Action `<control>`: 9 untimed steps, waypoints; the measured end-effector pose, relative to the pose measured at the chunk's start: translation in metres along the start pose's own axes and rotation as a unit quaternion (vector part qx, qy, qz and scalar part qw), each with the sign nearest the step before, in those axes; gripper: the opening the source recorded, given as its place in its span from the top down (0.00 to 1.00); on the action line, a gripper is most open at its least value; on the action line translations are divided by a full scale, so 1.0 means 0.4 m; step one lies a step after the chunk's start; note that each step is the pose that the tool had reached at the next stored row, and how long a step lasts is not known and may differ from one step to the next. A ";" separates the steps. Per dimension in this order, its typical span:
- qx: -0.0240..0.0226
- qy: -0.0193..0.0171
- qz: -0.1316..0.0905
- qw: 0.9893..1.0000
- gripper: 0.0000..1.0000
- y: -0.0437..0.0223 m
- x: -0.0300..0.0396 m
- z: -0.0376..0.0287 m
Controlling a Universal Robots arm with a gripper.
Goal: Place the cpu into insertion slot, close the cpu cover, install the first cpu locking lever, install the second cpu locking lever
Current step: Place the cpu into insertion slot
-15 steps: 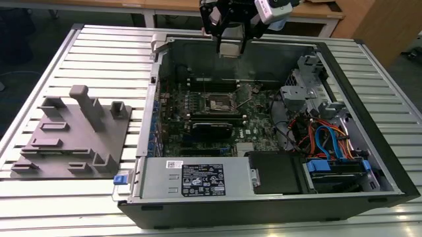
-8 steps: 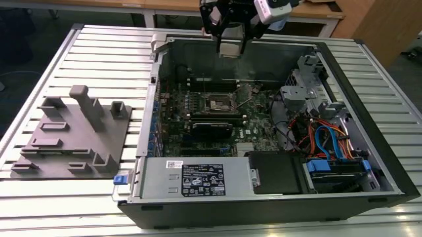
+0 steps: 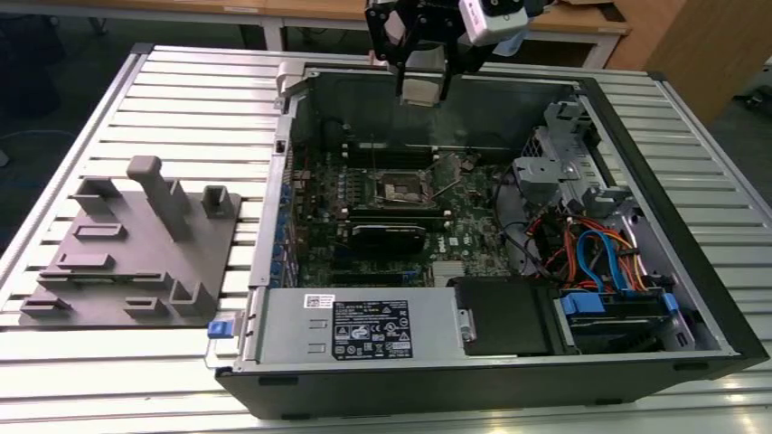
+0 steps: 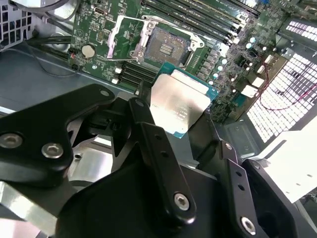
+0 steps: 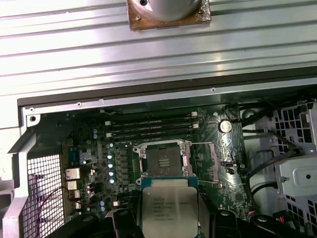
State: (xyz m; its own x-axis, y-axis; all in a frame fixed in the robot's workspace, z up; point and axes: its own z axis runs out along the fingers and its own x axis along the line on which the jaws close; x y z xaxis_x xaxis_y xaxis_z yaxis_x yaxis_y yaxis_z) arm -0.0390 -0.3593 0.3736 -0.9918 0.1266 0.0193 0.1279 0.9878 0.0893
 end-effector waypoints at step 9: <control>0.000 0.000 0.000 1.000 0.46 0.000 0.000 0.000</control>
State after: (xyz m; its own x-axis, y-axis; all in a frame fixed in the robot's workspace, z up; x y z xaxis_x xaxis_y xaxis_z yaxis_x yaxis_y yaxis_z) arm -0.0390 -0.3593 0.3736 -0.9917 0.1268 0.0193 0.1280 0.9877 0.0893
